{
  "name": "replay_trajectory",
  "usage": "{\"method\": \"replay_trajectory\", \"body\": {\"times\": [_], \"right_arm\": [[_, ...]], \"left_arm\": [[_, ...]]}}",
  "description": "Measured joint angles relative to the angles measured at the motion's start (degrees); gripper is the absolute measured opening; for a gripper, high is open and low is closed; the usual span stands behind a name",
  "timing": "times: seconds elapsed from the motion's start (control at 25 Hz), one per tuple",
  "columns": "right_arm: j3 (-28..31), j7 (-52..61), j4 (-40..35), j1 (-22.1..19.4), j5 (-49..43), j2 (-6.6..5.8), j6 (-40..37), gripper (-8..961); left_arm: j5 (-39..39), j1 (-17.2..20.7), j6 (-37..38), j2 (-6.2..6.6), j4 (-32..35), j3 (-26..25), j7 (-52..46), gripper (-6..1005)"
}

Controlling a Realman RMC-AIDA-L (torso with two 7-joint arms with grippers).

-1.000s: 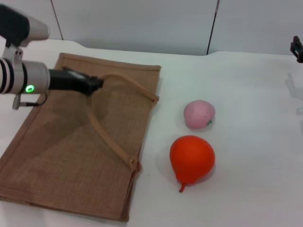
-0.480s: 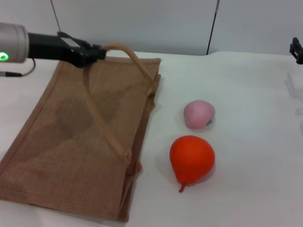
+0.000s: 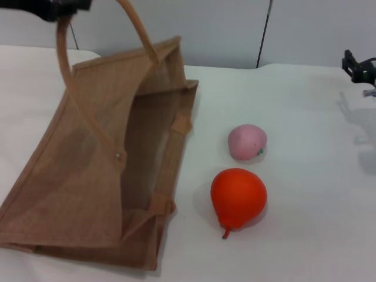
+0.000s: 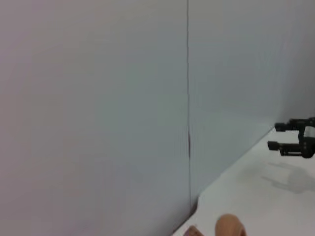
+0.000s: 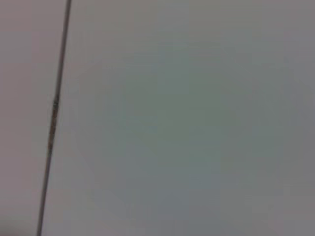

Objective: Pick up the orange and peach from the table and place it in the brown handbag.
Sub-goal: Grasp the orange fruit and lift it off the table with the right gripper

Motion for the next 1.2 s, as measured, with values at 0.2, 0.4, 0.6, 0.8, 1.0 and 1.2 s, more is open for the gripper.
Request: {"method": "replay_trajectory", "body": {"times": [0.2, 0.4, 0.6, 0.8, 1.0, 1.2], "right_arm": [[-5.6, 0.0, -2.8, -1.1, 0.0, -0.01, 0.6, 703], [-9.3, -0.4, -13.0, -5.1, -0.6, -0.14, 2.8, 704], [-5.7, -6.1, -35.9, -13.6, -4.5, -2.13, 19.4, 704], [2.9, -11.8, -63.4, -21.4, -9.2, -2.21, 48.8, 704], [4.8, -12.9, -80.3, -22.2, -10.2, -2.13, 75.2, 704], [4.9, -14.2, -89.6, -21.5, -9.4, -1.70, 93.0, 704]], "left_arm": [[-2.1, 0.1, -4.2, 0.22, 7.3, 0.0, -3.5, 121], [-2.6, 0.3, -7.2, 0.29, 13.3, 0.0, -5.5, 122], [-2.6, 0.4, -8.4, 0.38, 16.9, 0.0, -6.8, 122], [-3.0, 0.9, -8.6, 0.40, 17.0, -0.1, -6.8, 122], [-3.1, 1.4, -8.7, 0.39, 17.0, -0.2, -6.6, 122], [-2.8, 1.5, -8.3, 0.39, 17.1, 0.0, -6.6, 122]]}}
